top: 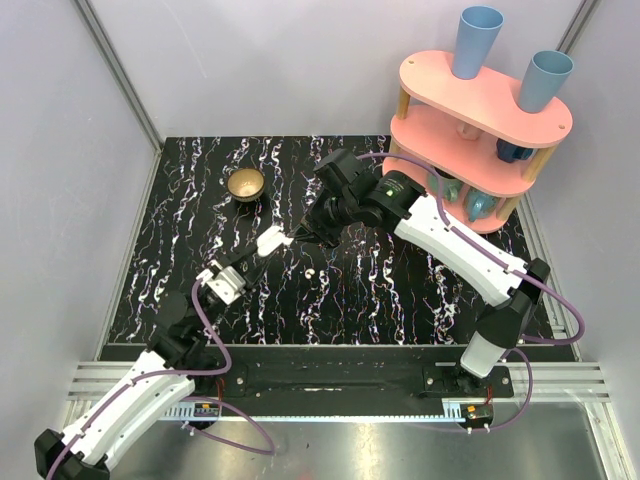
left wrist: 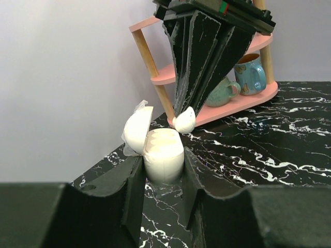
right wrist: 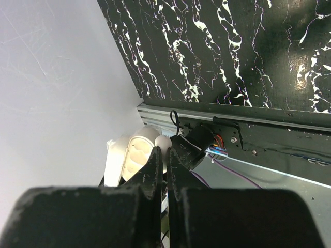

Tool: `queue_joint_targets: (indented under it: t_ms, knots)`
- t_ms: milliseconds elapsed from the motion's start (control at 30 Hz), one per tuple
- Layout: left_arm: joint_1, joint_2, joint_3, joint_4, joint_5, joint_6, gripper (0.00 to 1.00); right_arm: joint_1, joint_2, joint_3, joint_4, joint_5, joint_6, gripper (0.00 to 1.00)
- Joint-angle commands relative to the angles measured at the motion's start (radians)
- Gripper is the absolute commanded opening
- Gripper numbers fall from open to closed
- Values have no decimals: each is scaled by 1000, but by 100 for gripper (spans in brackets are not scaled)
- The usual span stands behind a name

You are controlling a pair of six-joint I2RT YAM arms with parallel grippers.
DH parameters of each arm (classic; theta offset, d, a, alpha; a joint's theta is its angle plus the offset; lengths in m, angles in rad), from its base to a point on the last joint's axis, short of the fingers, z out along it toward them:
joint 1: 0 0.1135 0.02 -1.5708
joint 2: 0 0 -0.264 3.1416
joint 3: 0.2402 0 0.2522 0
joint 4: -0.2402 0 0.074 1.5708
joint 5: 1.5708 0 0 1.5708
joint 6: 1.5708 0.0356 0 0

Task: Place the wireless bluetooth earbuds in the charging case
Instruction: Insert the right earbud into the right side groove of the charging case.

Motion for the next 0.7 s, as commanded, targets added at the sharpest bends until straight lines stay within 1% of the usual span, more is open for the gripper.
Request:
queue_joint_targets:
  t_ms: [0,200,500,667]
  knots:
    - [-11,23,52,5,37,34,0,13,-51,19,6,38,10,0]
    - [-17,34,62,-10,46,39,0,14,-51,16,7,29,10,0]
    - [-18,32,60,20,48,35,0,26,-49,-45,32,-5,42,0]
    - [-24,49,65,25,71,32,0,31,-49,-46,49,1,50,0]
